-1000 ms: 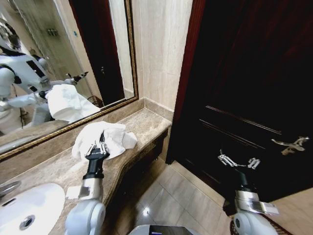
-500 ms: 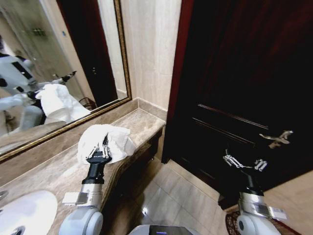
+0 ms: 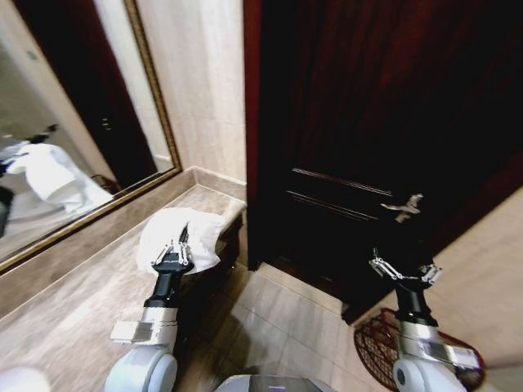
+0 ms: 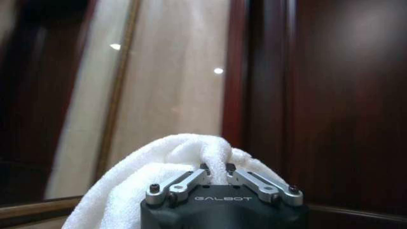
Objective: Discard the used towel into the hamper.
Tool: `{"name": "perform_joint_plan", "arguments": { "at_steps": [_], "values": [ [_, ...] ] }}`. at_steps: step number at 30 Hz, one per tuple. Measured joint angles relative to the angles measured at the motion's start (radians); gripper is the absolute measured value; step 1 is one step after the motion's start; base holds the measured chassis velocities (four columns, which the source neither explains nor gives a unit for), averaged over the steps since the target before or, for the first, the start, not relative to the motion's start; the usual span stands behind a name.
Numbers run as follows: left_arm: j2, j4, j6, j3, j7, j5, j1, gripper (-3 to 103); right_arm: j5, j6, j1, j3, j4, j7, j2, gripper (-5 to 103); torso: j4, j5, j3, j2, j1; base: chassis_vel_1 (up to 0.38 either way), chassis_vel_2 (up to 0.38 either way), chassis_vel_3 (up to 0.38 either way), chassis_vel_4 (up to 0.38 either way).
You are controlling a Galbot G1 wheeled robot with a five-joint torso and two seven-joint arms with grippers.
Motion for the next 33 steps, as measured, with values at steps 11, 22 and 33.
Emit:
{"name": "perform_joint_plan", "arguments": {
  "at_steps": [11,22,33],
  "values": [
    [-0.002,0.013,-0.008,0.013,0.007,0.000,-0.007,4,-0.001,-0.001,-0.004,0.001,0.015,-0.003,-0.002,100,-0.0001,-0.0002,0.000,0.000,0.000,-0.127,-0.124,-0.133,-0.125],
    [-0.003,0.023,-0.017,0.025,0.012,0.003,-0.007,4,-0.003,-0.009,-0.003,0.000,0.028,0.000,-0.006,100,0.0000,-0.0001,0.000,0.000,0.000,-0.124,-0.119,-0.122,-0.135],
    [-0.009,0.041,-0.025,0.048,0.012,0.007,-0.005,4,-0.004,-0.007,-0.006,0.000,0.025,-0.001,-0.003,100,0.0000,-0.0002,0.000,0.000,0.000,-0.121,-0.119,-0.127,-0.125]
  ]
}}
